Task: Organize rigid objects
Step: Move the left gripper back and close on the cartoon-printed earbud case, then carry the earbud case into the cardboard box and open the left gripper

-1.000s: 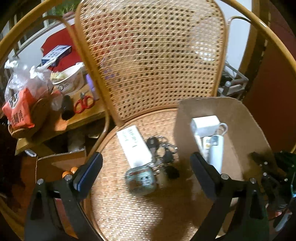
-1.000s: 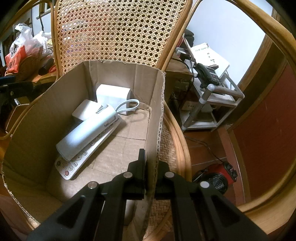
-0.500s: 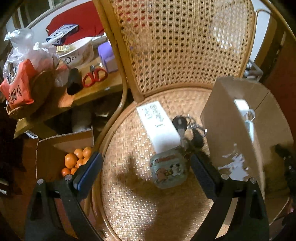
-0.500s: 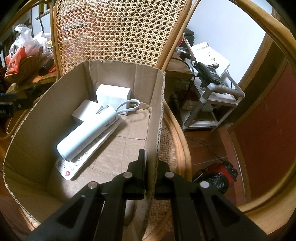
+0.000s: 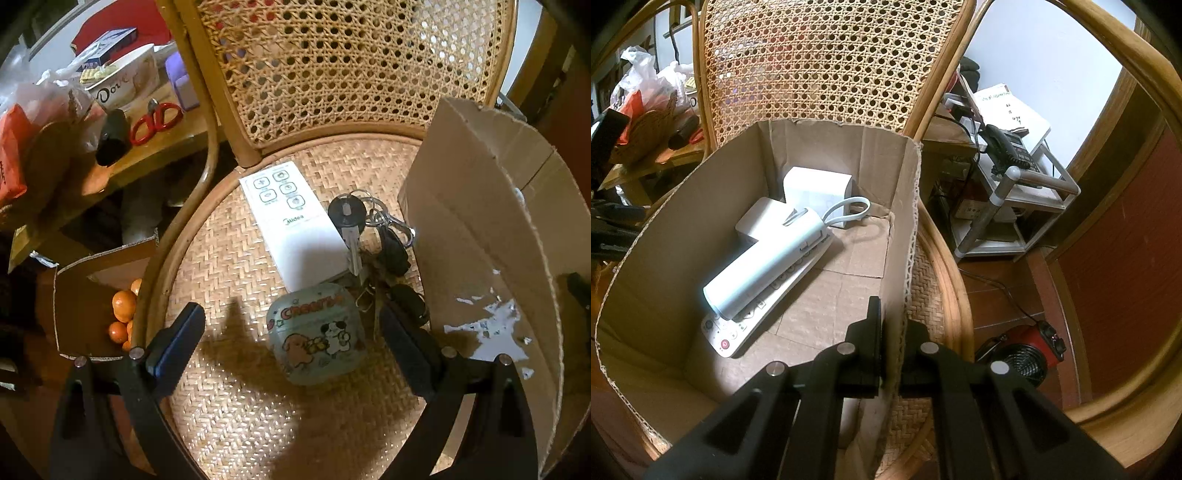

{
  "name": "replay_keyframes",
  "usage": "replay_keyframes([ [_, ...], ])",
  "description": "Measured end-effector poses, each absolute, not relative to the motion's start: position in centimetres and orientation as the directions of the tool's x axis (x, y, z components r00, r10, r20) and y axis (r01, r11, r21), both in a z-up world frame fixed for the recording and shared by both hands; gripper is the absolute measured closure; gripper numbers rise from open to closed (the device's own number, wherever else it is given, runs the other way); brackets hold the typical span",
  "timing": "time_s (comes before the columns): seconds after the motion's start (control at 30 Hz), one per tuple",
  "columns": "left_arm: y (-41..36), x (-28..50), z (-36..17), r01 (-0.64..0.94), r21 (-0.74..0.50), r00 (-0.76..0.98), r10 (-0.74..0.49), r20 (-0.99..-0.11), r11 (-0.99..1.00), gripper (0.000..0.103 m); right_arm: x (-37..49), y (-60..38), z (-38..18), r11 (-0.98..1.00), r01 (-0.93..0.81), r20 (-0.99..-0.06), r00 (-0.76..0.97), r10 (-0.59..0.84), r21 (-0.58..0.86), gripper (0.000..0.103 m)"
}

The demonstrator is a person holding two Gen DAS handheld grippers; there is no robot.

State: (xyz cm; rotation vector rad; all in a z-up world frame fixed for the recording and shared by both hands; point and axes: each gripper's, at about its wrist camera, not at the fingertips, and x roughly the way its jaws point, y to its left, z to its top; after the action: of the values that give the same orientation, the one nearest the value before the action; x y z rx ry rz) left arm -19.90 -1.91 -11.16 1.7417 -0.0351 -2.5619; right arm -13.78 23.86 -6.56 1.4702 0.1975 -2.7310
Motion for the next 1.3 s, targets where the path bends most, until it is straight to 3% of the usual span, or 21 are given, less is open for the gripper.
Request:
replay_keyframes([
  [0.17,-1.4,-20.4,-12.1,0.015,0.136,-0.351,-0.133,-0.927,-0.991,0.007,-13.8,23.9,-6.6,-0.991,0.091,-0.833,-0.553,0.032,-0.099,0.096],
  [0.33,-2.3,-20.2,-12.3,0.032,0.118,-0.35,-0.122,-0.929,-0.992,0.009,-13.9,23.9,-6.6,-0.992,0.088,-0.834,-0.551,0.03,-0.094,0.096],
  [0.43,-2.6,-19.9,-12.3,0.018,0.084,-0.337,-0.085,-0.938,-0.996,0.027,-13.9,23.9,-6.7,-0.991,0.089,-0.834,-0.551,0.031,-0.096,0.096],
  [0.5,-2.8,-19.7,-12.3,0.001,0.034,-0.316,-0.032,-0.948,-0.999,0.047,-13.9,23.9,-6.7,-0.992,0.088,-0.834,-0.551,0.031,-0.095,0.096],
  [1.3,-6.2,-16.6,-7.1,0.093,-0.045,-0.466,-0.004,-0.885,-0.995,0.047,-14.1,24.0,-6.9,-0.99,0.089,-0.836,-0.548,0.044,-0.111,0.096],
])
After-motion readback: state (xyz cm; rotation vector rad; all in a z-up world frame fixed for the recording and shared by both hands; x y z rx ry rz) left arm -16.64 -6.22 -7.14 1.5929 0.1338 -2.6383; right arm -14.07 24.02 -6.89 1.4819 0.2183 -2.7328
